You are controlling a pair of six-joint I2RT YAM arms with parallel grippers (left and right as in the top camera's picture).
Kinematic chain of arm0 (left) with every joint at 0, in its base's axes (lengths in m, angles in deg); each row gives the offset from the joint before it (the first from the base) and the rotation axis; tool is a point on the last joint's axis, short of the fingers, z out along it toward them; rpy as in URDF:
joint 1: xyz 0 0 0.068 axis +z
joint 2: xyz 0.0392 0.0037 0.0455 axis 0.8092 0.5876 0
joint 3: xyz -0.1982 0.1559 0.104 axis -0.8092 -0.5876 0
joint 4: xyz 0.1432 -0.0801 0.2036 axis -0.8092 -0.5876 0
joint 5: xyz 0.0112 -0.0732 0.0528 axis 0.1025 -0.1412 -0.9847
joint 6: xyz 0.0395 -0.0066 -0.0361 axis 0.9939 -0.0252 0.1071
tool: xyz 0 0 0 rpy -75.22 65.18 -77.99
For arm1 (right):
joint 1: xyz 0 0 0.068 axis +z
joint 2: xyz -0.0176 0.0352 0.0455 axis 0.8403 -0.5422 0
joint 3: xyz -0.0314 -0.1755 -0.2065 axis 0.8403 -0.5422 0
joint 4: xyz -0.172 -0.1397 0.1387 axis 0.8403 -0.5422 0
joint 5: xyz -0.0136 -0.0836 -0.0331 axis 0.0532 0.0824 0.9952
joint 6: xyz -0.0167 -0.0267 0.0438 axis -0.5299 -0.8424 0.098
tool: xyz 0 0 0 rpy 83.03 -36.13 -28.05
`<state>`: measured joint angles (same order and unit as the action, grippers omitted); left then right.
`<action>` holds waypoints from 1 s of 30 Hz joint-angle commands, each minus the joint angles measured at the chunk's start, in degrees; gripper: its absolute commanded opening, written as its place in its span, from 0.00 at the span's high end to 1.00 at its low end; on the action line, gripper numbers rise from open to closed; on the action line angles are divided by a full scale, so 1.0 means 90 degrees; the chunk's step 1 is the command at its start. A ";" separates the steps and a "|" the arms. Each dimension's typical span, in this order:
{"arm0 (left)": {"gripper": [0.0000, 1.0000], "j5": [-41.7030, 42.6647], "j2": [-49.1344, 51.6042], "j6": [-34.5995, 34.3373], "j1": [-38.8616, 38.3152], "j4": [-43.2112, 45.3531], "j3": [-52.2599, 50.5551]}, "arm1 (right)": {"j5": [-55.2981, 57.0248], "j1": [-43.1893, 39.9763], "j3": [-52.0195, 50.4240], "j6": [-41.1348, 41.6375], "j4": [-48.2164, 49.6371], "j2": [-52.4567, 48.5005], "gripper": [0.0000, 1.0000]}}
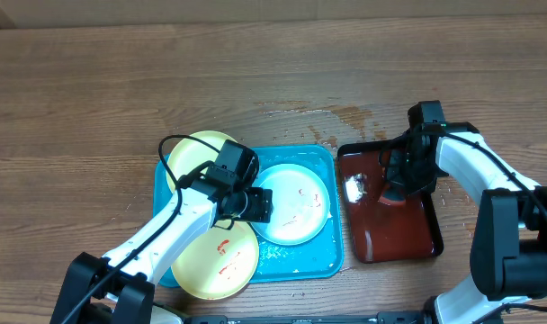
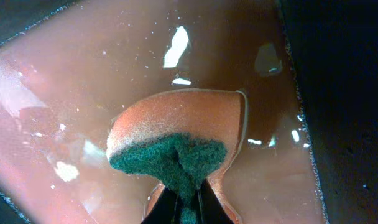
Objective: Clean dirty plates on tray and stack at the side
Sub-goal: 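Grip the white plate rim with the left gripper on the teal tray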
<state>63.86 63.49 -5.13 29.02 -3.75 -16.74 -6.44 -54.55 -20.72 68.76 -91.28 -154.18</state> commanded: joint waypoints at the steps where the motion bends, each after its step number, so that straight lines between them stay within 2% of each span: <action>1: 0.36 -0.0083 0.0051 -0.0129 0.0036 0.0121 -0.0058 | -0.0109 0.0000 -0.0160 -0.0027 -0.0056 -0.0024 0.96; 4: 0.55 -0.0085 0.0221 -0.0245 0.0036 0.0187 -0.0058 | -0.0109 0.0000 -0.0160 -0.0027 -0.0056 -0.0024 0.96; 7: 0.59 -0.0080 0.0571 -0.0362 0.0036 0.0221 -0.0058 | -0.0109 0.0000 -0.0160 -0.0027 -0.0058 -0.0024 0.96; 9: 0.68 0.0032 0.0865 -0.0362 0.0036 0.0299 -0.0058 | -0.0109 0.0000 -0.0160 -0.0027 -0.0056 -0.0024 0.96; 13: 0.73 0.0206 0.1268 -0.0466 0.0036 0.0478 -0.0058 | -0.0109 0.0000 -0.0160 -0.0027 -0.0058 -0.0024 0.96; 14: 0.79 0.0204 0.1309 -0.0508 0.0036 0.0500 -0.0056 | -0.0109 -0.0002 -0.0160 -0.0027 -0.0056 -0.0024 0.96; 15: 0.93 0.0204 0.1338 -0.0525 0.0036 0.0520 -0.0056 | -0.0109 -0.0002 -0.0160 -0.0027 -0.0058 -0.0024 0.96; 16: 0.96 0.0204 0.1341 -0.0527 0.0036 0.0527 -0.0056 | -0.0109 -0.0002 -0.0160 -0.0027 -0.0056 -0.0024 0.96; 25: 0.96 0.0039 0.1338 -0.0976 0.0036 0.0590 -0.0056 | -0.0109 0.0000 -0.0136 -0.0027 -0.0172 0.0017 0.96; 30: 0.95 -0.0342 0.1336 -0.1146 0.0036 0.0588 -0.0056 | -0.0107 0.0000 0.0087 0.0022 -0.0301 0.0539 0.96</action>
<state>65.61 72.39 -13.19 29.87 1.63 -15.69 -6.81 -54.55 -20.77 68.63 -92.90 -153.29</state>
